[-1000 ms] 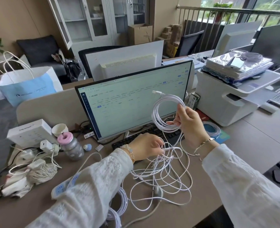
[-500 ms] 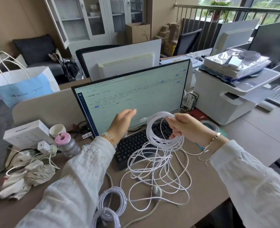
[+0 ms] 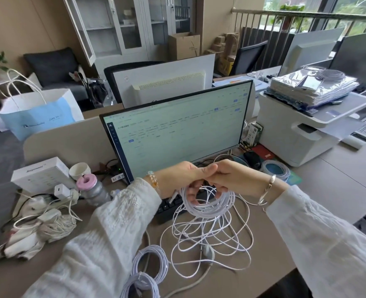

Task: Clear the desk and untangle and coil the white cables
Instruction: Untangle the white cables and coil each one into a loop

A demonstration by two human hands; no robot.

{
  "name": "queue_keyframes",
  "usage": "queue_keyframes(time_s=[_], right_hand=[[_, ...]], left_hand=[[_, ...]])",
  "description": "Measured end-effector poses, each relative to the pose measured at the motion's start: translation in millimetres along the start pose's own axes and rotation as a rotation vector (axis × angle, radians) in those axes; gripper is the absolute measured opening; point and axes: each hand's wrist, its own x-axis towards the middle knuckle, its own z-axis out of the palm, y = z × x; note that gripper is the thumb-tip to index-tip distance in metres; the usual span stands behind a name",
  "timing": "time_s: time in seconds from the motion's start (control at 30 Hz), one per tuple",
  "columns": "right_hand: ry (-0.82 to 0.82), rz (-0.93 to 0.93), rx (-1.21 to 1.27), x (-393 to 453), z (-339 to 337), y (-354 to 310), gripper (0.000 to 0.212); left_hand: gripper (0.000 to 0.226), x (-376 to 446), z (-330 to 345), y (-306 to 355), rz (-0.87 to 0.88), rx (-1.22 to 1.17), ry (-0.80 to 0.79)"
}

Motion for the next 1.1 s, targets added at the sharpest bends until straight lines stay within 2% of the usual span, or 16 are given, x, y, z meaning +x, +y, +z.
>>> queue_keyframes(time_s=[0.07,0.13,0.2,0.27,0.33,0.4,0.5,0.6,0.67,0.73,0.83,0.9,0.97,1.1], right_hand=[[0.082,-0.009,0.015,3.1,3.2,6.0,0.025],[0.199,-0.004,0.092,5.7,5.5,12.4,0.03],[0.244,0.024,0.398,5.5,9.9,18.0,0.043],[0.17,0.071,0.644,5.2,18.6,26.5,0.068],[0.068,0.113,0.718,5.7,32.9,33.6,0.077],[0.003,0.142,0.655,8.7,50.7,39.2,0.061],[0.019,0.193,0.646,17.6,78.8,39.5,0.042],[-0.03,0.247,0.569,26.9,103.9,34.8,0.041],[-0.072,0.266,0.431,32.0,120.8,35.0,0.042],[-0.044,0.285,0.254,32.8,134.8,38.0,0.04],[0.089,0.247,0.07,27.2,144.1,39.0,0.027],[0.162,0.194,0.053,21.1,142.5,34.0,0.015],[0.25,0.08,-0.127,18.0,136.3,31.4,0.003],[0.391,-0.165,-0.287,18.0,118.0,17.6,0.016]], left_hand=[[0.055,-4.7,-0.8,2.3,0.0,-0.141,-0.013],[0.054,-9.3,-7.8,7.2,0.001,-0.263,-0.018],[0.053,-14.1,-18.3,12.3,0.004,-0.377,0.001],[0.051,-21.0,-30.3,17.0,0.056,-0.473,0.045],[0.05,-28.1,-41.7,21.5,0.126,-0.567,0.101],[0.05,-33.9,-50.6,26.2,0.168,-0.649,0.162],[0.053,-41.2,-60.4,30.3,0.227,-0.748,0.246],[0.056,-48.3,-67.5,29.5,0.287,-0.845,0.314],[0.055,-53.0,-74.1,25.6,0.328,-0.905,0.353],[0.05,-55.9,-81.9,19.7,0.36,-0.928,0.392],[0.044,-56.3,-92.8,5.4,0.368,-0.828,0.525],[0.043,-55.5,-96.6,-6.9,0.353,-0.674,0.635],[0.043,-55.4,-96.9,-17.7,0.352,-0.512,0.704],[0.043,-53.3,-89.1,-28.4,0.315,-0.285,0.733]])
